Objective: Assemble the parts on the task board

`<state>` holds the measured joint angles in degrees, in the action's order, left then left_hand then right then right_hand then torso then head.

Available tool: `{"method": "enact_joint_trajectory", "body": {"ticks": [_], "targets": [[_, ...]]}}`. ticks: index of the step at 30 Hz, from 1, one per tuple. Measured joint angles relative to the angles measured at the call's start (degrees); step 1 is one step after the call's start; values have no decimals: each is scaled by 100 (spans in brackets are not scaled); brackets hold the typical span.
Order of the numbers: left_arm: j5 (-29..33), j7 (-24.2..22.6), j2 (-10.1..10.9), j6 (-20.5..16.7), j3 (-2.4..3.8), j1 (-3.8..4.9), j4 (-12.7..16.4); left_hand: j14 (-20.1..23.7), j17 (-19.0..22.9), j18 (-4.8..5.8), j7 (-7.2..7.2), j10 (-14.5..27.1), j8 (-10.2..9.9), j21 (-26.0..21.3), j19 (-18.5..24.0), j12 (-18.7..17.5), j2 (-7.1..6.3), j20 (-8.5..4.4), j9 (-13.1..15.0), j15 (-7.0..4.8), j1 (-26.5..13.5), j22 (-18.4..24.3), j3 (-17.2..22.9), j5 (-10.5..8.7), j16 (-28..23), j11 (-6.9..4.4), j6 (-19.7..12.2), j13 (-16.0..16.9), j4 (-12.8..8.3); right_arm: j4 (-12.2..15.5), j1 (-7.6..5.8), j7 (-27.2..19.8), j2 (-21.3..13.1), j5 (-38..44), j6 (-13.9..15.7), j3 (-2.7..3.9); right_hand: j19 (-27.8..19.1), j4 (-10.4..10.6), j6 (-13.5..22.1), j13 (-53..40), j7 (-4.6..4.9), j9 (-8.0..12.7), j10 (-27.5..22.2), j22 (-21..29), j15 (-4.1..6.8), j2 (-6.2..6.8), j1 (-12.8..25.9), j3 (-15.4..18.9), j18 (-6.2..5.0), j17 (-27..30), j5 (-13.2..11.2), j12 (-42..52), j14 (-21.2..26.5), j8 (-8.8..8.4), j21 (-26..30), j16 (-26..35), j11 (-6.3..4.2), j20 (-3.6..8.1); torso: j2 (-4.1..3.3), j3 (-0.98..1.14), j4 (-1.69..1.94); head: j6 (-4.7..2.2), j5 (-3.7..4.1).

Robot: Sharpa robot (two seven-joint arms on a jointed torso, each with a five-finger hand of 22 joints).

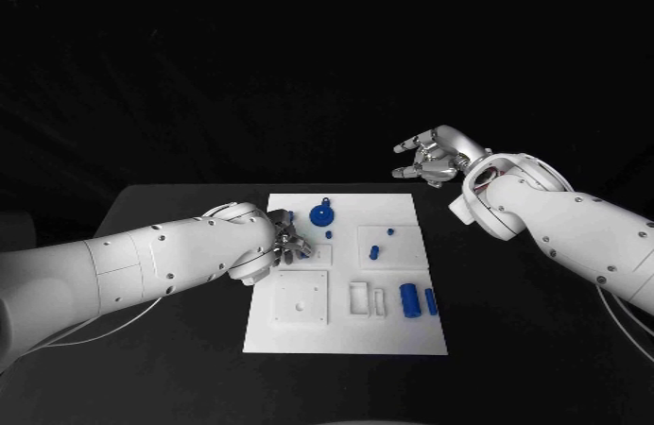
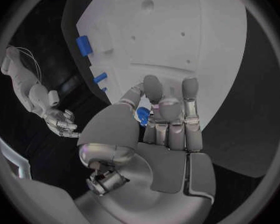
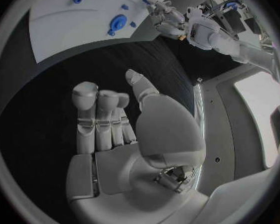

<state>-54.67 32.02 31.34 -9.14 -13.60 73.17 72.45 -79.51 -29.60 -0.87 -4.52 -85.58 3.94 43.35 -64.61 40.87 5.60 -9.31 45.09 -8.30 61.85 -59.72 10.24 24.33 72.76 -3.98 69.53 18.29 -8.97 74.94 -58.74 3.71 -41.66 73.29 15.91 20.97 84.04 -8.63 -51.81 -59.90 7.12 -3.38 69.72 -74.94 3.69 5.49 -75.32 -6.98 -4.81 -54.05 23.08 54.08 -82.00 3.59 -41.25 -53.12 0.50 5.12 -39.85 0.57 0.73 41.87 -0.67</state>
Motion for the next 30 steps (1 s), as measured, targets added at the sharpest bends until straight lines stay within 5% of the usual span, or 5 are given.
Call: {"method": "enact_joint_trajectory", "body": {"ticks": [3,5,7,25,30], "targets": [[-17,3,-19,8,0,-5,-19,0,0,0,0,0,0,-44,-9,0,-13,2,142,1,14,-18,-59,-448,0,0,0,0,32,0,1,-1,1,0,-1,0,0,0,0,0,0,0,0,0,0,0,0,0,0,0,0,0,0,0,0,0,0,0,1,0,0,-3,2],[-21,7,-37,21,-4,-14,-35,1,0,0,1,-22,28,-55,-42,0,23,0,1011,1,84,-39,-180,-585,-1,22,1,1,117,0,1,-2,2,0,-2,0,0,-1,0,0,0,0,0,0,0,0,0,2,0,0,0,0,0,0,0,0,0,0,1,0,0,-4,4],[-22,8,-59,37,-6,-26,-42,1,0,0,1,-27,68,-86,-42,0,90,0,1275,1,150,-54,-254,-799,-1,27,1,0,164,0,2,-2,2,0,-2,0,0,-16,0,0,0,0,0,0,0,0,0,16,0,0,0,0,0,0,0,0,0,0,1,0,-1,-3,6],[-17,-25,-136,64,9,-47,-191,-3,35,0,32,-28,54,-243,-103,0,63,-20,1329,-4,303,-195,-730,-1209,-1,27,33,1,588,2,3,-6,6,0,-7,0,0,-16,0,1,0,0,0,1,0,0,0,16,0,1,0,0,0,0,0,0,0,0,1,-1,-1,-19,26],[-17,-26,-123,66,1,-65,-202,0,66,0,84,-28,51,-277,-115,0,-219,-7,1325,-24,169,-228,-877,-1207,-22,27,84,-10,736,2,3,-7,0,0,-8,0,0,-16,0,1,0,0,0,1,0,0,0,16,0,1,0,0,0,0,0,0,0,0,1,-4,1,-21,37]]}}
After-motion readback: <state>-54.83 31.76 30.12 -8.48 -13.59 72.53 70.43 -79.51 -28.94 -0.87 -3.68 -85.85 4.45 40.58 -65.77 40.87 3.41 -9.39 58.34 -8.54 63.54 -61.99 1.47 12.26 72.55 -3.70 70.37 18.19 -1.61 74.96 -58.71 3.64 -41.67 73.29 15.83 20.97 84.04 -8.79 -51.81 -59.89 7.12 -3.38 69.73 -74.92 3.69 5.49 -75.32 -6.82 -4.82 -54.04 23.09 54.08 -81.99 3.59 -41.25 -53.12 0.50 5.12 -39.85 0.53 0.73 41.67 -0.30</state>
